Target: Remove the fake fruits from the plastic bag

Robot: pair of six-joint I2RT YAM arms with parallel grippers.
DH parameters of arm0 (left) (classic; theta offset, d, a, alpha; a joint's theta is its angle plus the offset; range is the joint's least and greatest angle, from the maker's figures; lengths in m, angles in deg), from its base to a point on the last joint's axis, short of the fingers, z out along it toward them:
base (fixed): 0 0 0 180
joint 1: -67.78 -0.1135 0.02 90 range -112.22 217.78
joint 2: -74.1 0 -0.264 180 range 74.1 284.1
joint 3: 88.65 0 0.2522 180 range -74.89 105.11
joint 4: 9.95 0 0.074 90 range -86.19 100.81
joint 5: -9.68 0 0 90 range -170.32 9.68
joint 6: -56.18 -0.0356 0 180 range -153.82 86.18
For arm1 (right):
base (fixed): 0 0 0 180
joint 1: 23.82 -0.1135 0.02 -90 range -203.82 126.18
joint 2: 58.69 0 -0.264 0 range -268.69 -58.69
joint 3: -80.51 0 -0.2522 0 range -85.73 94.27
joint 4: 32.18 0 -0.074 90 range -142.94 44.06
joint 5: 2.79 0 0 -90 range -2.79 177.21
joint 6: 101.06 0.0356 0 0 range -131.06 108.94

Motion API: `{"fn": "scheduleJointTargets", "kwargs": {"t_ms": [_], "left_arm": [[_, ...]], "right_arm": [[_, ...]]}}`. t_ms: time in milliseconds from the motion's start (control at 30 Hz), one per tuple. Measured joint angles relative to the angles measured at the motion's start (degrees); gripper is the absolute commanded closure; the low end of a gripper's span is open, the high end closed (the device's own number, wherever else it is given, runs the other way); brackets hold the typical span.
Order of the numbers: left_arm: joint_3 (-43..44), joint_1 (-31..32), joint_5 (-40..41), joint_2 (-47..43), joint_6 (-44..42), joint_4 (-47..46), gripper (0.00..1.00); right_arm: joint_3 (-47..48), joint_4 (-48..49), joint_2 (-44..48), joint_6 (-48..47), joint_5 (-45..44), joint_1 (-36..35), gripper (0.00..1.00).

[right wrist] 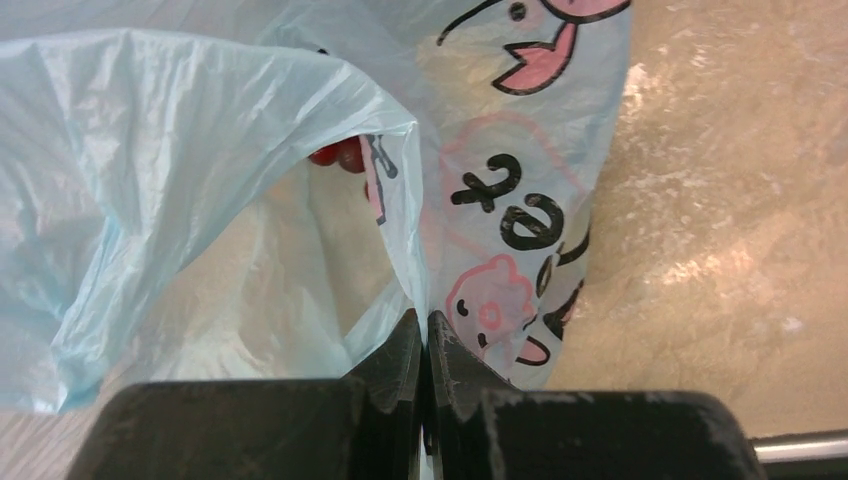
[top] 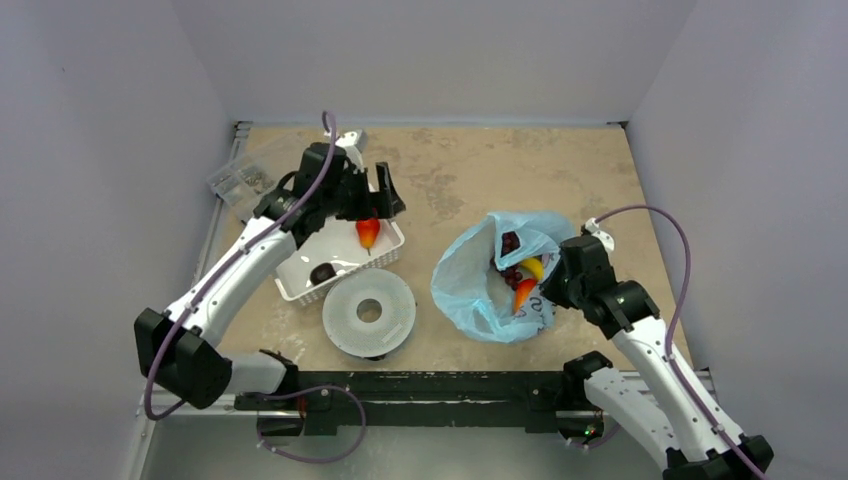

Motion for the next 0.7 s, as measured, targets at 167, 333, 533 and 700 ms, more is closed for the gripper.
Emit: {"fn": "scheduleJointTargets", "kwargs": {"t_ms": [167, 333, 533, 700], "left_arm": [[-12.26, 6.19, -8.31, -7.58, 4.04, -8.5, 0.12], [-19.91, 12.9, -10.88, -12.9, 8.35, -12.76, 0.13], [-19.85, 18.16, -9.88, -15.47, 9.79, -13.73, 0.13], [-15.04, 23.12, -9.35, -12.48, 9.55, -13.57, 0.16]], "right_arm": [[-0.04, 5.97, -0.57, -1.9, 8.26, 0.0, 1.0], [-1.09, 16.83, -0.85, -2.73, 20.35, 0.0, 1.0], [-1.14, 26.36, -2.54, -2.75, 30.73, -0.07, 1.0], [-1.11, 26.53, -1.92, -3.13, 32.41, -0.11, 1.0]]}}
